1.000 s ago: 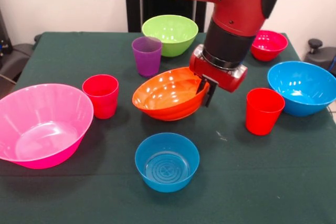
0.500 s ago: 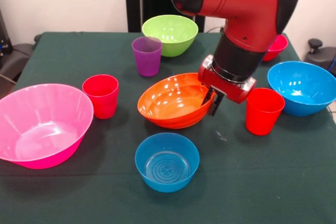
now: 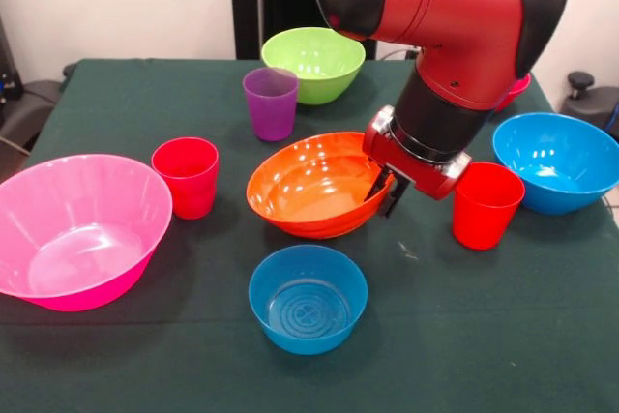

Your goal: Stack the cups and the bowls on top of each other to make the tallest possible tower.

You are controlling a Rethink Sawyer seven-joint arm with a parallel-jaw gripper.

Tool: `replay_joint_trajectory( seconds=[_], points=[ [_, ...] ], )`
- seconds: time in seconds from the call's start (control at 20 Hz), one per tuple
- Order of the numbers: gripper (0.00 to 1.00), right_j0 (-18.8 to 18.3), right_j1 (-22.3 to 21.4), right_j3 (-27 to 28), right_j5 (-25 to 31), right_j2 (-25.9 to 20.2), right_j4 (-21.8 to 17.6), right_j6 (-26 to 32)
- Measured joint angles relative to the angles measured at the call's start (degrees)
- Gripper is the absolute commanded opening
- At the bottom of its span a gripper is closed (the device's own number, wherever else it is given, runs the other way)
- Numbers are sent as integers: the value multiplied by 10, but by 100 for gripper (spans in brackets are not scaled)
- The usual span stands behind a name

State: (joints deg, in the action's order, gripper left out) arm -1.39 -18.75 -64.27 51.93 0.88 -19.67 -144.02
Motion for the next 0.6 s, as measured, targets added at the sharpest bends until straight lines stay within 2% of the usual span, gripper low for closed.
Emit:
replay_joint_trajectory(
  seconds=[0.6],
  points=[
    [0,-3,4,92,114,0,-2,0]
  ],
)
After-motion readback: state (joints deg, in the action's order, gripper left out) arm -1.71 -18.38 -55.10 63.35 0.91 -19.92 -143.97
